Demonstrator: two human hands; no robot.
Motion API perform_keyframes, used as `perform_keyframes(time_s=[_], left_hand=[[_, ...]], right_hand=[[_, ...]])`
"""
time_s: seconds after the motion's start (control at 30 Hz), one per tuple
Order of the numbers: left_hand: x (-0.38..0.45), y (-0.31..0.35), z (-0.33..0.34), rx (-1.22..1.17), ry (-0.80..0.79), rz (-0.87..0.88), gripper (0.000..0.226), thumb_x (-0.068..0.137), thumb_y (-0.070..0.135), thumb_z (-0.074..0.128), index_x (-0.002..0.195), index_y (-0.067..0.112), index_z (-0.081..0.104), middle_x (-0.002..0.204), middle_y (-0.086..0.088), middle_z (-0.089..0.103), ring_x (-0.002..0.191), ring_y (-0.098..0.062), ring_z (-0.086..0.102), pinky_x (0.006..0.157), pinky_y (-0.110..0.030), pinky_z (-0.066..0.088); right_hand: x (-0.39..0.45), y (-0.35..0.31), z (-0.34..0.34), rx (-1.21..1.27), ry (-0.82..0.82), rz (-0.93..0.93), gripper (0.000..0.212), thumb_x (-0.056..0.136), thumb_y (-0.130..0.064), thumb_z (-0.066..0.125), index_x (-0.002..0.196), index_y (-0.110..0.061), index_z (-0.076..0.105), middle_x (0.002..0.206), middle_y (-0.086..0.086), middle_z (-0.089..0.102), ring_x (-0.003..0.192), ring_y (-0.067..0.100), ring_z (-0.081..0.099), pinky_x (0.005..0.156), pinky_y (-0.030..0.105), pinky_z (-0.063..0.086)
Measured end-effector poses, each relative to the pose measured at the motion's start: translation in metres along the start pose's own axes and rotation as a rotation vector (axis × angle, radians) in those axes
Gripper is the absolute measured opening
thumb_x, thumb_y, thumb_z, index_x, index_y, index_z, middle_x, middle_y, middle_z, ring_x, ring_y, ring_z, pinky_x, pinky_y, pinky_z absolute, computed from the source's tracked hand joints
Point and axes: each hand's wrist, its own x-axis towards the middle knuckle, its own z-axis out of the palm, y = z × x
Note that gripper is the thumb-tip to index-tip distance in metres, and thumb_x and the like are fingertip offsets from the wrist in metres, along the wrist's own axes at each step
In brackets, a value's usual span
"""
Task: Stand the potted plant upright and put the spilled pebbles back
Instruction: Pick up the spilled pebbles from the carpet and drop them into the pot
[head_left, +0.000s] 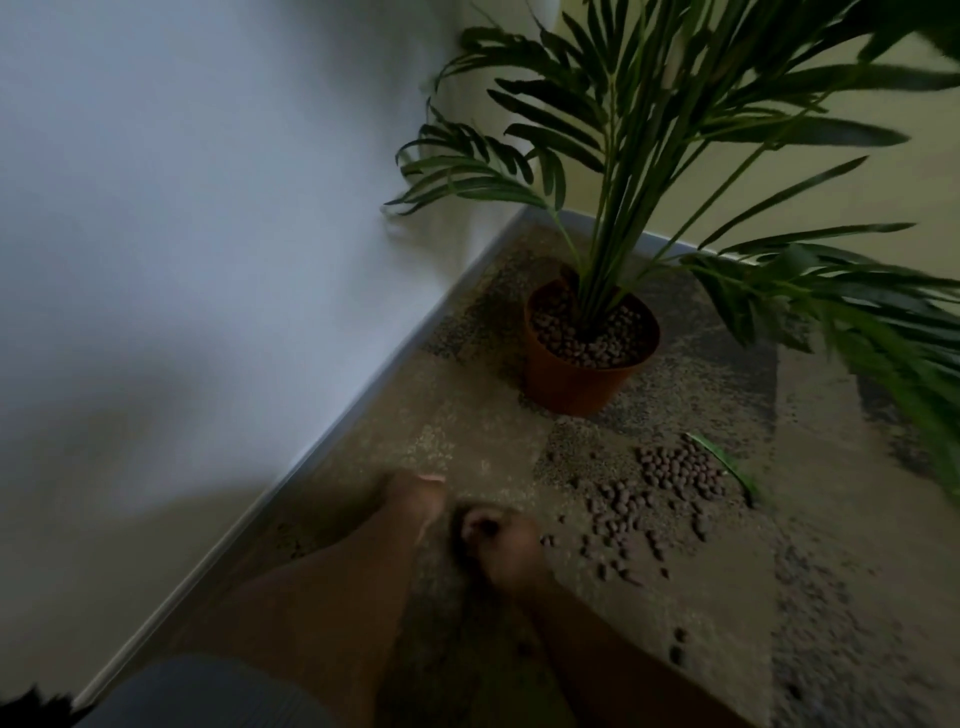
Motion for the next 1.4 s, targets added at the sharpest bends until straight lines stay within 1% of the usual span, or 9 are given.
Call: perform_keyframes(time_s=[0.17, 0.47, 0.67, 0.8, 0.9, 1.0, 1.17, 1.3, 1.4], left_hand=[[-0.012, 0.032, 0.014, -0.548, -0.189, -0.225, 0.023, 0.098, 0.009, 0.053, 0.119, 0.005, 0.061, 0.082, -0.003, 0.06, 0.07, -0.006, 0.057, 0.04, -0.013, 0.049], [-0.031, 0.156, 0.052, -0.949, -0.318, -0.044, 0.036, 0.101, 0.016, 0.036, 0.126, 0.01, 0.061, 0.075, -0.002, 0.056, 0.063, -0.01, 0.054, 0.048, -0.02, 0.049], [-0.037, 0.212, 0.074, -1.042, -0.394, 0.059, 0.025, 0.101, 0.01, 0.031, 0.09, 0.005, 0.052, 0.079, -0.01, 0.046, 0.061, -0.012, 0.042, 0.056, -0.022, 0.044], [-0.044, 0.225, 0.08, -1.079, -0.563, 0.055, 0.038, 0.101, 0.025, 0.044, 0.127, 0.0, 0.055, 0.123, -0.017, 0.06, 0.112, -0.032, 0.059, 0.077, -0.036, 0.054], [-0.047, 0.221, 0.083, -1.086, -0.535, 0.041, 0.046, 0.104, 0.025, 0.033, 0.138, -0.003, 0.046, 0.136, -0.023, 0.053, 0.122, -0.033, 0.054, 0.071, -0.033, 0.056], [-0.045, 0.207, 0.078, -1.112, -0.424, 0.012, 0.047, 0.105, 0.018, 0.021, 0.146, 0.001, 0.037, 0.142, -0.019, 0.048, 0.13, -0.03, 0.049, 0.098, -0.035, 0.047], [-0.048, 0.172, 0.057, -1.022, -0.214, 0.044, 0.035, 0.102, 0.022, 0.034, 0.123, 0.016, 0.061, 0.107, -0.001, 0.069, 0.082, -0.012, 0.066, 0.064, -0.024, 0.052], [-0.037, 0.127, 0.054, -0.772, -0.128, 0.036, 0.018, 0.099, 0.022, 0.048, 0.103, 0.021, 0.065, 0.086, 0.002, 0.068, 0.071, -0.01, 0.06, 0.06, -0.023, 0.046], [-0.033, 0.094, 0.051, -0.507, -0.105, 0.071, 0.027, 0.101, 0.014, 0.041, 0.113, 0.02, 0.064, 0.096, -0.002, 0.065, 0.073, -0.011, 0.057, 0.058, -0.022, 0.044]], right_hand=[[0.016, -0.03, -0.039, 0.923, 0.065, 0.447, 0.013, 0.093, 0.01, 0.049, 0.09, 0.001, 0.059, 0.092, 0.014, 0.058, 0.084, 0.021, 0.056, 0.068, 0.029, 0.057], [0.044, -0.092, -0.117, 1.366, 0.12, 0.233, 0.021, 0.095, -0.003, 0.035, 0.087, -0.002, 0.054, 0.093, 0.016, 0.057, 0.092, 0.025, 0.059, 0.099, 0.033, 0.05], [0.069, -0.129, -0.157, 1.345, 0.247, 0.083, 0.023, 0.097, -0.004, 0.028, 0.092, -0.003, 0.051, 0.093, 0.015, 0.05, 0.094, 0.029, 0.056, 0.104, 0.034, 0.046], [0.08, -0.138, -0.171, 1.236, 0.273, 0.075, 0.03, 0.097, 0.0, 0.026, 0.112, -0.005, 0.051, 0.105, 0.017, 0.056, 0.096, 0.029, 0.057, 0.087, 0.036, 0.052], [0.081, -0.136, -0.175, 1.185, 0.266, 0.081, 0.038, 0.096, 0.003, 0.028, 0.125, 0.001, 0.053, 0.123, 0.02, 0.058, 0.111, 0.03, 0.057, 0.097, 0.038, 0.051], [0.076, -0.13, -0.173, 1.176, 0.247, 0.089, 0.041, 0.099, 0.002, 0.027, 0.134, 0.01, 0.046, 0.12, 0.023, 0.057, 0.109, 0.028, 0.055, 0.103, 0.037, 0.047], [0.059, -0.113, -0.157, 1.118, 0.172, 0.057, 0.034, 0.097, 0.006, 0.036, 0.13, 0.007, 0.044, 0.13, 0.026, 0.052, 0.123, 0.033, 0.054, 0.107, 0.039, 0.046], [0.055, -0.093, -0.143, 0.883, 0.136, 0.166, 0.019, 0.095, 0.004, 0.046, 0.112, 0.001, 0.052, 0.117, 0.019, 0.06, 0.105, 0.029, 0.063, 0.077, 0.03, 0.057], [0.055, -0.072, -0.135, 0.535, 0.18, 0.23, 0.018, 0.094, -0.001, 0.051, 0.108, -0.004, 0.061, 0.091, 0.009, 0.066, 0.076, 0.019, 0.064, 0.058, 0.025, 0.053]])
